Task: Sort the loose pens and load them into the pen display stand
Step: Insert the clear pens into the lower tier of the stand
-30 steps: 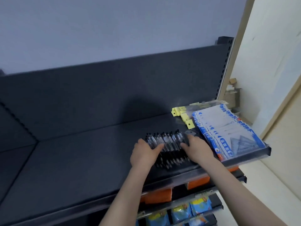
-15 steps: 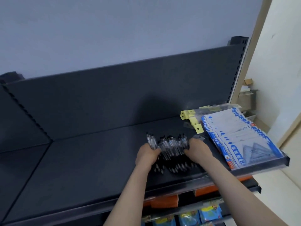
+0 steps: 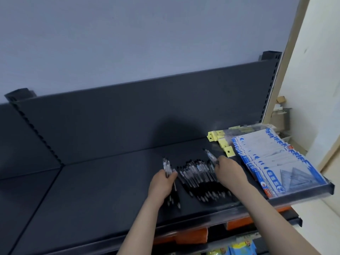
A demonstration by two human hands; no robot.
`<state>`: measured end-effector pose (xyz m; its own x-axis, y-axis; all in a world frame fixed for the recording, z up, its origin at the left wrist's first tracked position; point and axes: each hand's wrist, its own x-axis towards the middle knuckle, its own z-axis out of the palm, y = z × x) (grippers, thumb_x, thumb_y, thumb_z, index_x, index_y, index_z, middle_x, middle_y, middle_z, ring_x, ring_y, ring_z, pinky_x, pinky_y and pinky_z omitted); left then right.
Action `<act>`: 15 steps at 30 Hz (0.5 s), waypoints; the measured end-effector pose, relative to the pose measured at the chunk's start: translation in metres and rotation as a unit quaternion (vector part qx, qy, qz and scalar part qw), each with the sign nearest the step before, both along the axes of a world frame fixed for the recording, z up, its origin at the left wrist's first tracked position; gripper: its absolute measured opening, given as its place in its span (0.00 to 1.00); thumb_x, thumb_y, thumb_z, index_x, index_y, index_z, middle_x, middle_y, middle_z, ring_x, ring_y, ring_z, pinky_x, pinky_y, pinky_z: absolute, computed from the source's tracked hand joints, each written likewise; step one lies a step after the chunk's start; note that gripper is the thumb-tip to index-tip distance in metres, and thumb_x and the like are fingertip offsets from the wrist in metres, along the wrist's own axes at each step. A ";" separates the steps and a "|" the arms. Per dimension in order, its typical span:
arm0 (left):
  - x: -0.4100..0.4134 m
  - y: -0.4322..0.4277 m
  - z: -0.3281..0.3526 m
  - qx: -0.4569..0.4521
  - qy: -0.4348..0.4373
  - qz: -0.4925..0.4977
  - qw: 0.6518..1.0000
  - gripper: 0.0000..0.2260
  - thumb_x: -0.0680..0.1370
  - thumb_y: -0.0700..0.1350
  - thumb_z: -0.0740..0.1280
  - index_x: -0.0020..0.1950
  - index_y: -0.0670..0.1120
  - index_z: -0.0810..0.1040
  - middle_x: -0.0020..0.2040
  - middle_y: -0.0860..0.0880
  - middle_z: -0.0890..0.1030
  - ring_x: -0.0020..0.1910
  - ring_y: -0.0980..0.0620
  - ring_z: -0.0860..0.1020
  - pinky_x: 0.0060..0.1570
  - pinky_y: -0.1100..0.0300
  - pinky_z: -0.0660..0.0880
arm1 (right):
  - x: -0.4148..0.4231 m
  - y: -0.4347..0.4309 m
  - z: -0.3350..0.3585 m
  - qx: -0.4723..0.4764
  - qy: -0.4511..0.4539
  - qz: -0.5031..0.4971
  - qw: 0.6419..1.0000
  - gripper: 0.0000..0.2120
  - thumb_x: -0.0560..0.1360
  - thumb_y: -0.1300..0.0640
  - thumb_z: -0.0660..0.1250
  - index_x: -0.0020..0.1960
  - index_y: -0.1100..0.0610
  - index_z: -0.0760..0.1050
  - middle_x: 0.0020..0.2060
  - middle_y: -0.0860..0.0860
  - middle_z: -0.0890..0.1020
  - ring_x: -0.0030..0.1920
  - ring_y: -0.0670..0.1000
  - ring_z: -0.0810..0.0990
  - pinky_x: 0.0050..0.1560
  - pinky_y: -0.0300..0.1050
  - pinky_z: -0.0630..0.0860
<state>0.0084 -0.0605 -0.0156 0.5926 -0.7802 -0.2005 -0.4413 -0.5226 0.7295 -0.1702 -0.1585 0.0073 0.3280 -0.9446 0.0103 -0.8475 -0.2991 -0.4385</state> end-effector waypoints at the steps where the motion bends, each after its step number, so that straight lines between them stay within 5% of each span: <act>1: 0.001 0.003 0.000 -0.021 0.035 0.012 0.999 0.15 0.80 0.54 0.63 0.39 0.45 0.67 0.38 0.50 0.72 0.38 0.52 0.71 0.39 0.57 0.66 | 0.002 0.003 0.003 -0.004 -0.015 0.014 1.000 0.05 0.79 0.60 0.57 0.45 0.59 0.67 0.43 0.57 0.80 0.38 0.55 0.72 0.37 0.45 0.66; 5: 0.000 0.016 0.011 -0.095 0.159 0.063 0.981 0.10 0.82 0.49 0.61 0.48 0.44 0.74 0.42 0.50 0.78 0.41 0.55 0.75 0.46 0.59 0.71 | 0.014 0.015 0.015 -0.006 -0.069 0.071 0.995 0.05 0.79 0.58 0.56 0.48 0.58 0.69 0.40 0.53 0.76 0.40 0.55 0.74 0.37 0.46 0.65; 10: -0.003 0.032 0.028 -0.178 0.321 0.133 0.921 0.07 0.83 0.45 0.60 0.48 0.42 0.69 0.32 0.45 0.77 0.26 0.50 0.76 0.30 0.59 0.76 | 0.031 0.029 0.021 0.020 -0.135 0.134 0.982 0.04 0.80 0.58 0.57 0.50 0.56 0.70 0.40 0.50 0.76 0.41 0.54 0.75 0.39 0.47 0.68; 15: -0.001 0.053 0.034 -0.214 0.302 0.168 0.914 0.08 0.82 0.46 0.61 0.45 0.45 0.69 0.29 0.49 0.73 0.23 0.54 0.70 0.24 0.63 0.71 | 0.049 0.045 0.015 0.063 -0.180 0.179 0.965 0.05 0.79 0.59 0.58 0.46 0.55 0.71 0.39 0.51 0.79 0.40 0.54 0.76 0.39 0.47 0.69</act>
<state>0.0072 -0.0077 0.0182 0.6952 -0.6577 -0.2900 0.2427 -0.1650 0.9560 -0.1215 -0.1138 0.0223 0.6305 -0.7724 0.0768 -0.4858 -0.4698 -0.7371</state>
